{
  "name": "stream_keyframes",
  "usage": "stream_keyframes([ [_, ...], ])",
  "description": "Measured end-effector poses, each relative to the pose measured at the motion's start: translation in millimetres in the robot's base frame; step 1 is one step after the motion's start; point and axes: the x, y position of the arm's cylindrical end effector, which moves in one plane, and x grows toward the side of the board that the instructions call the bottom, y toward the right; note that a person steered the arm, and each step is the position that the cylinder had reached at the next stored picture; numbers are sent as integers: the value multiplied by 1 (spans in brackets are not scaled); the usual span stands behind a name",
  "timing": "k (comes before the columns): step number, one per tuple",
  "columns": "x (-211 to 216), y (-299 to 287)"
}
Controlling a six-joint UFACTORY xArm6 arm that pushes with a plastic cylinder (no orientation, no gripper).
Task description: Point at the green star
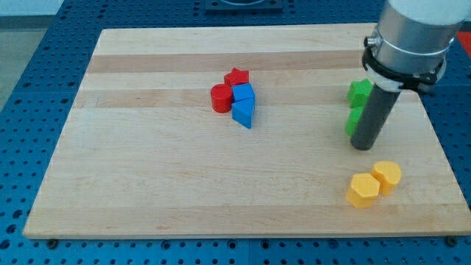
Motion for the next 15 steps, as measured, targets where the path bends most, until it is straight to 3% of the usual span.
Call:
stream_keyframes([
  [3, -35, 4],
  [5, -36, 3],
  [10, -16, -169],
  [15, -33, -181],
])
